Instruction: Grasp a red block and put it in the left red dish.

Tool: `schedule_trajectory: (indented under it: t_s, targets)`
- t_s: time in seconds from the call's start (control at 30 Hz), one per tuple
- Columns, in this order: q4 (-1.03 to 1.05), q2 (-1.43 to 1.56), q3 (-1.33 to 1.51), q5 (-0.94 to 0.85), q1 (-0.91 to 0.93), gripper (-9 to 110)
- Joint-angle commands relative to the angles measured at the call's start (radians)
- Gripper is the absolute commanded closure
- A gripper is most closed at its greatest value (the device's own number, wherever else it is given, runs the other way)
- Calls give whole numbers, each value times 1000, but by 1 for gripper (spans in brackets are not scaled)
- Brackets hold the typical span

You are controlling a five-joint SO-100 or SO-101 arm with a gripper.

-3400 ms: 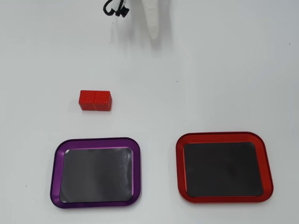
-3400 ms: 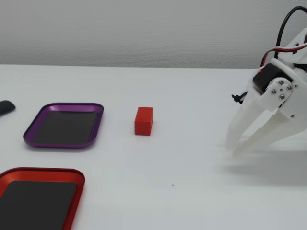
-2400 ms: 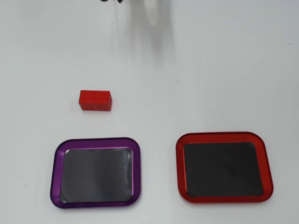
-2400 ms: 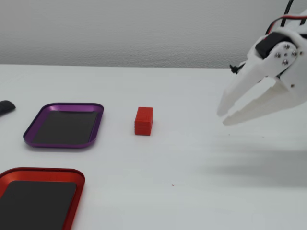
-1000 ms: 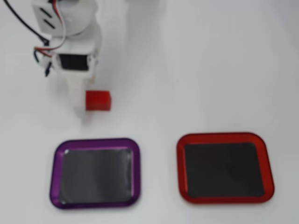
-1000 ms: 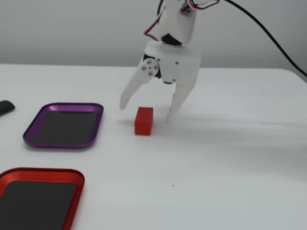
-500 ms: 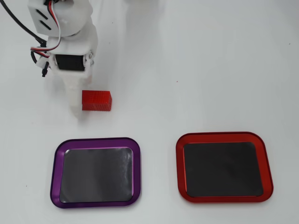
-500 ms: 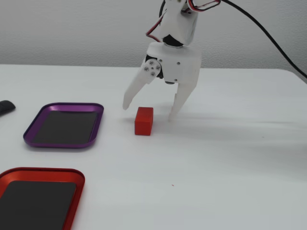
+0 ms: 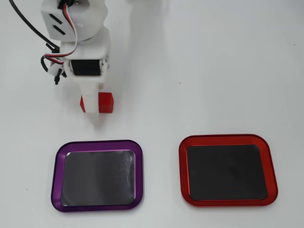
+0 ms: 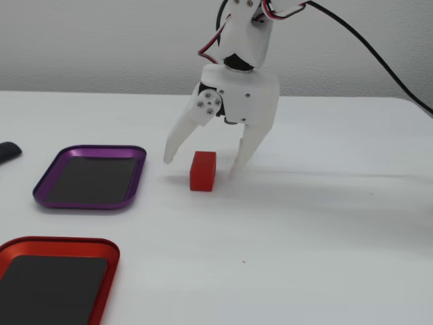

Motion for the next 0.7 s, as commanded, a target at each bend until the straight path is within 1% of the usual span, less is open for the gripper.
schedule_trajectory:
  t_s: [0.0,0.2,0.47,0.67]
  targets:
    - [-6,8,-34,5,-18,71]
    - [-8,6,-34,-3,-23,81]
    - [-71,6,-21,-5,-20,90]
    - [-71,8,-32,-5,-20,101]
